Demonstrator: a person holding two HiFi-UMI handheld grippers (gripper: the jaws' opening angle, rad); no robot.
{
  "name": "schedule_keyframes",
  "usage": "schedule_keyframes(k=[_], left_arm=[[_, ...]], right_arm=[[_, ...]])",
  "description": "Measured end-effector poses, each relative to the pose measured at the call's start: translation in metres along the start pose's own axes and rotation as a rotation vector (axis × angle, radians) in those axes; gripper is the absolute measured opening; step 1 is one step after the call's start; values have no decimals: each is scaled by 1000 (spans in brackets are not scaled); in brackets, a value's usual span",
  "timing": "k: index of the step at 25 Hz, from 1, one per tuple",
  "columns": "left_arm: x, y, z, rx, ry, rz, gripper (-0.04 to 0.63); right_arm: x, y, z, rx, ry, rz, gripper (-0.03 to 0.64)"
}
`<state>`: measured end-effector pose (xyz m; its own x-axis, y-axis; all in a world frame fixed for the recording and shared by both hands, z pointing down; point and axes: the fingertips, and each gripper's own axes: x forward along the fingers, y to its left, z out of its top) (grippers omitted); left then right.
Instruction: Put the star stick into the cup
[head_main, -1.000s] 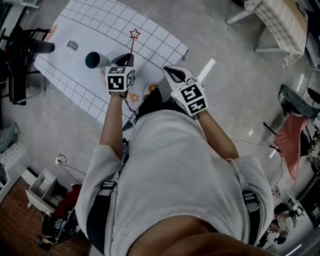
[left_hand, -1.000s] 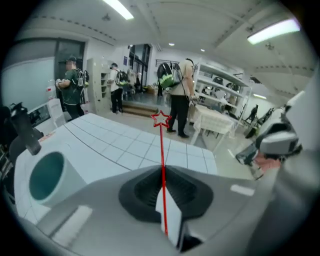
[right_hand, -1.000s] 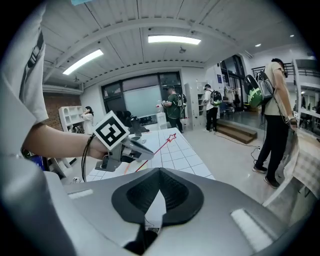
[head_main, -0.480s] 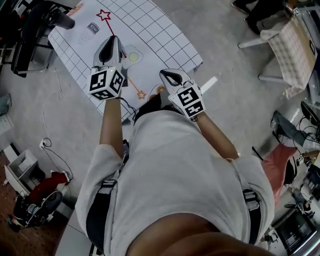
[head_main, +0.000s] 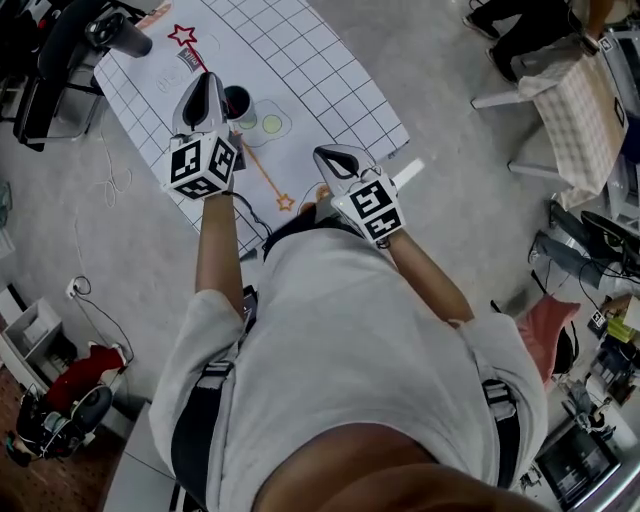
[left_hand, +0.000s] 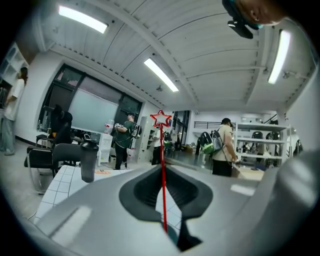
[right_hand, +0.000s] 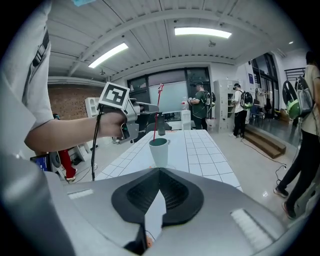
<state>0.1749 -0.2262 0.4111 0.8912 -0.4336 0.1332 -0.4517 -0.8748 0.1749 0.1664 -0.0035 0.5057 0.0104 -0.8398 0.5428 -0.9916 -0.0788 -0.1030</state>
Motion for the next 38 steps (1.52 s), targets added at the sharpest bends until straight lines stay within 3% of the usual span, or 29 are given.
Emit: schedule_keyframes(k=[10, 18, 21, 25, 30, 33, 36, 38], left_arm=[[6, 23, -47, 41, 107, 35, 17], [-2, 18, -86, 95, 247, -3, 20], [-2, 13, -99, 129, 316, -36, 71], [-8, 8, -110, 154, 387, -64, 195], [-42, 1, -113, 161, 402, -25, 207], [-83, -11, -116, 136, 395, 37, 186], [-130, -27, -119, 130, 391, 98, 3], [-157, -37, -127, 140, 412, 132, 3]], right_arm=[[28, -2, -1, 11, 52, 25, 0], [46, 9, -1, -2, 76, 70, 0], [50, 15, 1, -12, 84, 88, 0], [50, 22, 3, -20, 88, 107, 0], [37, 26, 4, -34, 46, 120, 0], [21, 39, -8, -41, 41, 168, 0], [13, 52, -9, -101, 22, 220, 0], [12, 57, -12, -123, 25, 236, 0]])
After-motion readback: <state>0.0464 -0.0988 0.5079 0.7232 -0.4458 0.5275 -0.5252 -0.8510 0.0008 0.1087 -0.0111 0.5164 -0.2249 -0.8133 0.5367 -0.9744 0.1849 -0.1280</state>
